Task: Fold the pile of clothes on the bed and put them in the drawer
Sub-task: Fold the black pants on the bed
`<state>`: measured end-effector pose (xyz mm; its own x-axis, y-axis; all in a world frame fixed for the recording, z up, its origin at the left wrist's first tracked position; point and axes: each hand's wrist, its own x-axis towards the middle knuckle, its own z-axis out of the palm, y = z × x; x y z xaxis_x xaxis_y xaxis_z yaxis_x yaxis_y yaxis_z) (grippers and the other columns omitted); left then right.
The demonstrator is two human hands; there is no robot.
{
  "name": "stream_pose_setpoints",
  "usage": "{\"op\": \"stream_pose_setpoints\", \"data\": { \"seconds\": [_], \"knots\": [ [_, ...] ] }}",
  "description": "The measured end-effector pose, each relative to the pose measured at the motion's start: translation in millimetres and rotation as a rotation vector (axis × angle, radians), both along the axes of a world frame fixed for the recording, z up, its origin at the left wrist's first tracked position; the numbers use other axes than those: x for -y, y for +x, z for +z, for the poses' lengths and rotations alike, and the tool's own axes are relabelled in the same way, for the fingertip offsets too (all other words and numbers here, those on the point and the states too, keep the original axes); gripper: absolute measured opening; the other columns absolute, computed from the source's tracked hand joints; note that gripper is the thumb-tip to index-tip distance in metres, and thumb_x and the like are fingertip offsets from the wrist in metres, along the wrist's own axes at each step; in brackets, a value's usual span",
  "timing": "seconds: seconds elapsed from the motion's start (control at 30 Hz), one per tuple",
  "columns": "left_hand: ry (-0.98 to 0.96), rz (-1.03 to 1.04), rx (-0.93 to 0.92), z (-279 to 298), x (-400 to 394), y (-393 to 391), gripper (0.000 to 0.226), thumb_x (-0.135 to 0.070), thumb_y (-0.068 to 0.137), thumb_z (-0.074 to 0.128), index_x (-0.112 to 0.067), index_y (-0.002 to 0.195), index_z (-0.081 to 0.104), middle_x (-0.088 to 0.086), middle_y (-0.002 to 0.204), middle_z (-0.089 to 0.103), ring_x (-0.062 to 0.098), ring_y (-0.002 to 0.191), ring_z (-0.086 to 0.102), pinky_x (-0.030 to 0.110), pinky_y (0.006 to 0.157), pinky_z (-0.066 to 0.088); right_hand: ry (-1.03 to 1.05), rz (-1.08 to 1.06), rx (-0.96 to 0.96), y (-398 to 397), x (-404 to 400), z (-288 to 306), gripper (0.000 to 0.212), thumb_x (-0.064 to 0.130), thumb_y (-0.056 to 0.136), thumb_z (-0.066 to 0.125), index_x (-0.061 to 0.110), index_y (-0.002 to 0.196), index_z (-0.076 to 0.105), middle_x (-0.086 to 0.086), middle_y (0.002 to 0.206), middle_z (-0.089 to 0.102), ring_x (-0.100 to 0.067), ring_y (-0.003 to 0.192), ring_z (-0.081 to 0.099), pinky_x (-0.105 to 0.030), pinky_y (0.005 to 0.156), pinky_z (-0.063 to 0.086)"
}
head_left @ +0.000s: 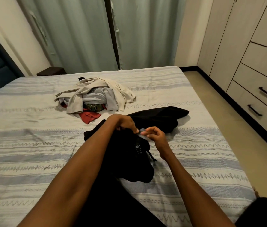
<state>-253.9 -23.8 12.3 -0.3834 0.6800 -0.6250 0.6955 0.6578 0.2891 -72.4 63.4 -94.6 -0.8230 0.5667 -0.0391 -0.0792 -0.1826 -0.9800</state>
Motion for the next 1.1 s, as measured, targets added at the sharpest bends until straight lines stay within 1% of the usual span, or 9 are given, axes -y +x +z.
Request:
{"op": "stream_pose_setpoints", "data": {
  "seconds": [0.1,0.27,0.4,0.57,0.67,0.77,0.9,1.0,1.1],
  "knots": [
    [0.016,-0.059,-0.09,-14,6,0,0.027,-0.02,0.09,0.069,-0.019,0.116,0.065,0.001,0.11,0.058,0.017,0.089,0.056,0.028,0.068,0.046,0.157,-0.158,0.302,8,-6,-29,0.006,0.012,0.094,0.06,0.014,0.09,0.065,-0.004,0.082,0.072,-0.021,0.075,0.064,-0.033,0.069,0.048],
    [0.205,-0.022,-0.366,-12,18,-12,0.037,-0.023,0.089,0.061,-0.026,0.125,0.066,0.002,0.118,0.063,0.026,0.109,0.06,0.035,0.09,0.049,0.208,-0.043,0.457,17,7,-47,0.066,0.085,0.072,0.059,0.024,0.098,0.065,0.0,0.094,0.071,-0.019,0.081,0.07,-0.039,0.073,0.059],
    [0.515,0.205,-0.54,-1,36,-34,0.031,-0.022,0.084,0.056,-0.018,0.108,0.074,0.012,0.111,0.071,0.034,0.099,0.065,0.037,0.08,0.054,0.265,-0.006,0.403,16,26,-37,0.099,0.095,0.048,0.059,0.025,0.118,0.047,0.004,0.104,0.061,-0.012,0.088,0.066,-0.035,0.078,0.057],
    [0.741,0.594,-0.577,2,69,-51,0.017,-0.024,0.081,0.052,-0.017,0.087,0.066,0.013,0.096,0.07,0.035,0.09,0.064,0.037,0.072,0.049,0.707,0.306,0.544,20,43,-54,0.077,0.062,0.072,0.076,0.029,0.13,0.037,0.013,0.107,0.059,-0.013,0.092,0.063,-0.03,0.068,0.05],
    [0.787,0.689,-0.566,-1,89,-58,0.03,-0.026,0.079,0.05,-0.015,0.093,0.073,0.017,0.097,0.071,0.036,0.093,0.064,0.039,0.078,0.052,0.843,0.119,0.53,14,46,-58,0.048,0.026,0.085,0.065,0.022,0.128,0.044,0.003,0.1,0.061,-0.023,0.084,0.064,-0.04,0.067,0.051],
    [0.728,0.663,-0.568,-3,109,-64,0.031,-0.029,0.067,0.041,-0.004,0.066,0.06,0.021,0.069,0.063,0.039,0.072,0.063,0.039,0.062,0.048,0.771,-0.133,0.409,3,34,-40,0.059,0.008,0.082,0.063,0.018,0.136,0.044,-0.009,0.127,0.05,-0.032,0.093,0.062,-0.039,0.069,0.05],
    [0.711,0.752,-0.509,-4,129,-71,0.03,-0.03,0.066,0.045,-0.003,0.061,0.057,0.017,0.056,0.061,0.033,0.056,0.062,0.039,0.057,0.052,0.724,-0.361,0.305,-23,-5,16,0.065,-0.003,0.082,0.058,0.017,0.142,0.041,-0.015,0.137,0.045,-0.035,0.103,0.059,-0.036,0.077,0.047],
    [0.622,0.74,-0.307,-5,129,-62,0.019,-0.03,0.076,0.051,-0.014,0.065,0.052,0.009,0.063,0.059,0.022,0.054,0.057,0.024,0.05,0.045,0.75,-0.424,0.271,-40,-40,67,0.058,0.0,0.088,0.048,0.021,0.141,0.043,-0.017,0.117,0.063,-0.035,0.091,0.062,-0.035,0.071,0.044],
    [0.544,0.737,0.11,-17,123,-49,0.017,-0.01,0.089,0.058,-0.008,0.105,0.056,0.013,0.094,0.064,0.021,0.069,0.063,0.028,0.058,0.051,0.849,-0.384,0.175,-46,-62,115,0.052,0.001,0.093,0.047,0.023,0.139,0.047,-0.007,0.121,0.069,-0.033,0.101,0.065,-0.038,0.084,0.05]
  ]
}}
